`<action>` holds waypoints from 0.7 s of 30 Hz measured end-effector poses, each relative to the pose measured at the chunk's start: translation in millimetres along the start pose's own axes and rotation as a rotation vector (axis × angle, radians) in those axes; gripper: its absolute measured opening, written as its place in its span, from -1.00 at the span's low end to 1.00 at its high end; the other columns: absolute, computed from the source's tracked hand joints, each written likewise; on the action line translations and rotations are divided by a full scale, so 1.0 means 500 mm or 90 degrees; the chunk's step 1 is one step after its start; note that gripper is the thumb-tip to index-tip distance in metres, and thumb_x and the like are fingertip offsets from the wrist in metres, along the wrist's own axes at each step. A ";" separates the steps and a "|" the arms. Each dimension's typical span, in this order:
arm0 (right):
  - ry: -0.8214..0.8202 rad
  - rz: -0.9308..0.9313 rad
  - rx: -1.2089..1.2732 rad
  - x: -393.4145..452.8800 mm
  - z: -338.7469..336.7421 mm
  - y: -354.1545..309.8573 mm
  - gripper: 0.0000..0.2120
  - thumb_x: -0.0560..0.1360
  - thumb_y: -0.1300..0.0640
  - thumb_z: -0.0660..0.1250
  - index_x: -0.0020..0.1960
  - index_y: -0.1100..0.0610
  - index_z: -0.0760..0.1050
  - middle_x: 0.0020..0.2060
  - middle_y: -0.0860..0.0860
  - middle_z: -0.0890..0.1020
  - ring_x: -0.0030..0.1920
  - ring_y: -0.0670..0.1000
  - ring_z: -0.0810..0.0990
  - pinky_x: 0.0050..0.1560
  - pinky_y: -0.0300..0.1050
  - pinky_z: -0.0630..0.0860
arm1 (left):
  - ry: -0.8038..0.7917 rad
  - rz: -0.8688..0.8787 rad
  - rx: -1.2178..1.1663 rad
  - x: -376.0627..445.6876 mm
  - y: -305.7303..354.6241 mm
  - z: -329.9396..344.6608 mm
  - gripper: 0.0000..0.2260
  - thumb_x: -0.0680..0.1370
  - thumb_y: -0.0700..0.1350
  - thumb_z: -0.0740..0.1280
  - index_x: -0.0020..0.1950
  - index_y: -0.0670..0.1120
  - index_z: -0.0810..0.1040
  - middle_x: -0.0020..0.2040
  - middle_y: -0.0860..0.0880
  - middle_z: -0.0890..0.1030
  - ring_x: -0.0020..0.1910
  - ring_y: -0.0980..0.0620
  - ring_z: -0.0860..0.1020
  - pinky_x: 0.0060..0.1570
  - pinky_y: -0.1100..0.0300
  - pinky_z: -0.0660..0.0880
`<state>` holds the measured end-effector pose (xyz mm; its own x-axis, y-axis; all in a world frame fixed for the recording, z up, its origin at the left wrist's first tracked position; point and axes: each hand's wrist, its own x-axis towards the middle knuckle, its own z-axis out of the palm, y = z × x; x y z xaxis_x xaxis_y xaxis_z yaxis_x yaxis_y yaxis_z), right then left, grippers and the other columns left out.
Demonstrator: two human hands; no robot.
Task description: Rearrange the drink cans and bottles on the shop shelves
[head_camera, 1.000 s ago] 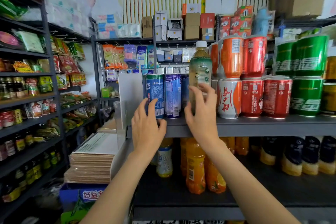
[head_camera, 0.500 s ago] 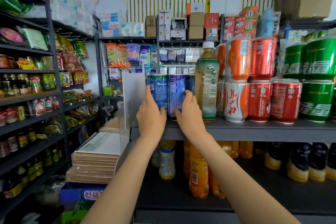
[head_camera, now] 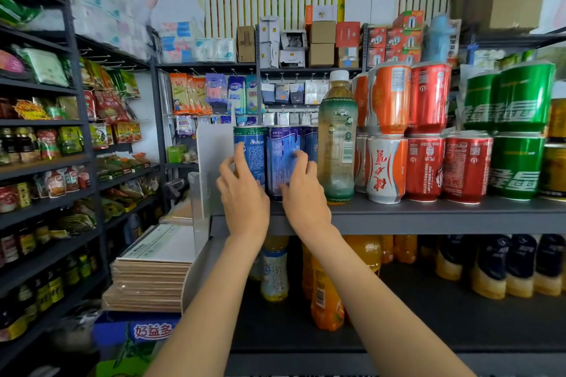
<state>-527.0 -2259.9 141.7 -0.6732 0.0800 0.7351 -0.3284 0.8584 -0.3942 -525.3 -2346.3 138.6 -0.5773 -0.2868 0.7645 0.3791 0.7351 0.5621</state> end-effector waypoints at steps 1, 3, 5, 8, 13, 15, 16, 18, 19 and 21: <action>-0.033 0.004 0.019 0.004 -0.001 0.001 -0.38 0.54 0.17 0.29 0.46 0.17 0.02 0.26 0.17 0.35 0.14 0.21 0.51 -0.03 0.02 0.47 | 0.007 0.002 0.006 -0.001 0.000 0.002 -0.34 0.49 -0.35 0.29 0.51 -0.07 0.10 0.36 -0.19 0.26 0.27 -0.20 0.29 0.19 -0.01 0.32; -0.113 0.014 0.077 0.016 -0.009 0.003 -0.28 0.53 0.13 0.31 0.49 0.22 -0.06 0.30 0.23 0.38 0.21 0.23 0.46 0.07 0.01 0.42 | 0.012 -0.006 0.026 -0.002 0.001 0.004 -0.34 0.48 -0.34 0.30 0.50 -0.05 0.10 0.36 -0.19 0.24 0.28 -0.20 0.26 0.17 -0.04 0.33; -0.130 0.030 0.118 0.028 -0.017 0.005 -0.23 0.49 0.12 0.37 0.48 0.23 -0.05 0.29 0.24 0.40 0.24 0.23 0.44 0.10 -0.02 0.40 | 0.013 -0.010 0.046 -0.004 0.003 0.006 -0.33 0.48 -0.33 0.30 0.50 -0.04 0.09 0.37 -0.18 0.23 0.28 -0.20 0.26 0.14 -0.05 0.35; -0.109 0.035 0.114 0.025 -0.018 -0.002 -0.21 0.48 0.14 0.38 0.49 0.21 -0.06 0.30 0.23 0.35 0.24 0.22 0.43 0.10 -0.02 0.40 | 0.018 -0.011 0.060 -0.004 0.002 0.008 -0.34 0.48 -0.32 0.30 0.50 -0.04 0.10 0.37 -0.17 0.24 0.28 -0.21 0.26 0.11 -0.06 0.37; 0.185 -0.076 0.059 -0.001 -0.044 0.003 -0.37 0.46 0.21 0.38 0.42 0.29 0.18 0.29 0.19 0.36 0.28 0.14 0.36 0.30 -0.03 0.36 | 0.086 0.056 -0.015 -0.015 0.000 0.006 -0.48 0.45 -0.38 0.27 0.39 -0.15 0.30 0.30 -0.20 0.34 0.22 -0.16 0.33 0.14 0.00 0.34; 0.329 -0.028 0.071 0.013 -0.081 0.030 -0.36 0.41 0.19 0.43 0.39 0.30 0.23 0.31 0.23 0.34 0.31 0.17 0.32 0.36 -0.01 0.30 | 0.091 0.095 -0.061 -0.023 -0.003 0.005 -0.52 0.46 -0.39 0.24 0.36 -0.18 0.33 0.26 -0.19 0.37 0.21 -0.12 0.35 0.15 0.05 0.34; 0.325 0.018 0.074 0.022 -0.096 0.045 -0.29 0.41 0.14 0.45 0.42 0.30 0.18 0.35 0.24 0.29 0.36 0.18 0.28 0.39 -0.01 0.25 | 0.073 0.097 -0.076 -0.026 -0.004 0.006 -0.53 0.48 -0.38 0.23 0.38 -0.17 0.32 0.27 -0.18 0.37 0.23 -0.10 0.36 0.16 0.07 0.35; 0.200 0.094 0.106 0.041 -0.106 0.067 -0.13 0.41 0.06 0.46 0.49 0.27 0.00 0.41 0.23 0.21 0.42 0.16 0.21 0.40 -0.03 0.20 | 0.023 0.088 -0.088 -0.030 0.002 0.012 -0.54 0.53 -0.32 0.21 0.43 -0.15 0.26 0.29 -0.13 0.40 0.26 -0.07 0.39 0.18 0.06 0.38; 0.129 0.115 0.123 0.045 -0.103 0.071 -0.07 0.41 0.05 0.46 0.51 0.24 -0.08 0.42 0.22 0.21 0.41 0.16 0.24 0.37 -0.03 0.24 | 0.000 0.086 -0.073 -0.031 0.010 0.016 -0.53 0.56 -0.27 0.20 0.46 -0.14 0.21 0.31 -0.12 0.41 0.27 -0.07 0.40 0.17 0.05 0.39; 0.069 0.118 0.116 0.041 -0.093 0.076 -0.04 0.41 0.05 0.46 0.52 0.21 -0.15 0.40 0.21 0.25 0.37 0.16 0.30 0.29 -0.02 0.32 | -0.040 0.074 -0.023 -0.034 0.029 0.023 -0.50 0.59 -0.17 0.19 0.50 -0.12 0.11 0.34 -0.12 0.38 0.30 -0.09 0.37 0.17 0.06 0.38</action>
<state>-522.4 -2202.0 167.4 -0.6611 0.2900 0.6920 -0.3268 0.7189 -0.6135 -518.5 -2323.6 130.0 -0.5715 -0.1619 0.8045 0.4715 0.7376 0.4833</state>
